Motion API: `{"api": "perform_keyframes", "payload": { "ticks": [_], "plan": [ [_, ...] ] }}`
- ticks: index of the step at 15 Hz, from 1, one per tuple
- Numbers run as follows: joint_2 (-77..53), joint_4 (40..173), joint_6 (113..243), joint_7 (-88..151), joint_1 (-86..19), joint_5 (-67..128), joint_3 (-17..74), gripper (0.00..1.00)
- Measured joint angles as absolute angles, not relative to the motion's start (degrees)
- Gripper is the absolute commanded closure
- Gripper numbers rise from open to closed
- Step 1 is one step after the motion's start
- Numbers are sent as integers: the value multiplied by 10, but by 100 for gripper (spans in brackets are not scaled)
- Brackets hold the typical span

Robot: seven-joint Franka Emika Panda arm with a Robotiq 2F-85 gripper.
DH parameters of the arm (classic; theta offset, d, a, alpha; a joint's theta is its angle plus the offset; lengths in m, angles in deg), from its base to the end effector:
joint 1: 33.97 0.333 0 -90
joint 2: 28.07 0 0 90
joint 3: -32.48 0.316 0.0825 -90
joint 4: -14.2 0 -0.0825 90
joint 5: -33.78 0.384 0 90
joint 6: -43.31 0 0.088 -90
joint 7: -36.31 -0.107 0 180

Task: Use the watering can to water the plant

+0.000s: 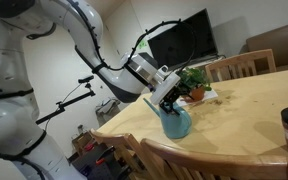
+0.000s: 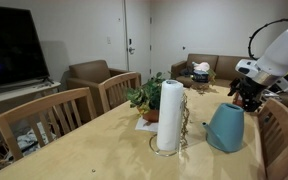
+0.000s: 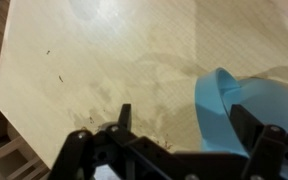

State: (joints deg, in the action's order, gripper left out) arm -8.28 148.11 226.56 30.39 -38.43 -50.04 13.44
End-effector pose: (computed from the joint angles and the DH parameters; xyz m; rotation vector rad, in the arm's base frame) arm 0.4788 -0.1114 0.2068 2.3763 1.3116 0.3699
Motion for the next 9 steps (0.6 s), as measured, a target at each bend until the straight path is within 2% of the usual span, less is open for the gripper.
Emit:
{"api": "perform_keyframes", "payload": {
  "ticks": [6,9],
  "plan": [
    [-88,1396,2274,243,-385,-697,128,0],
    [-105,1365,2257,166,-402,-816,168,0]
  ]
}}
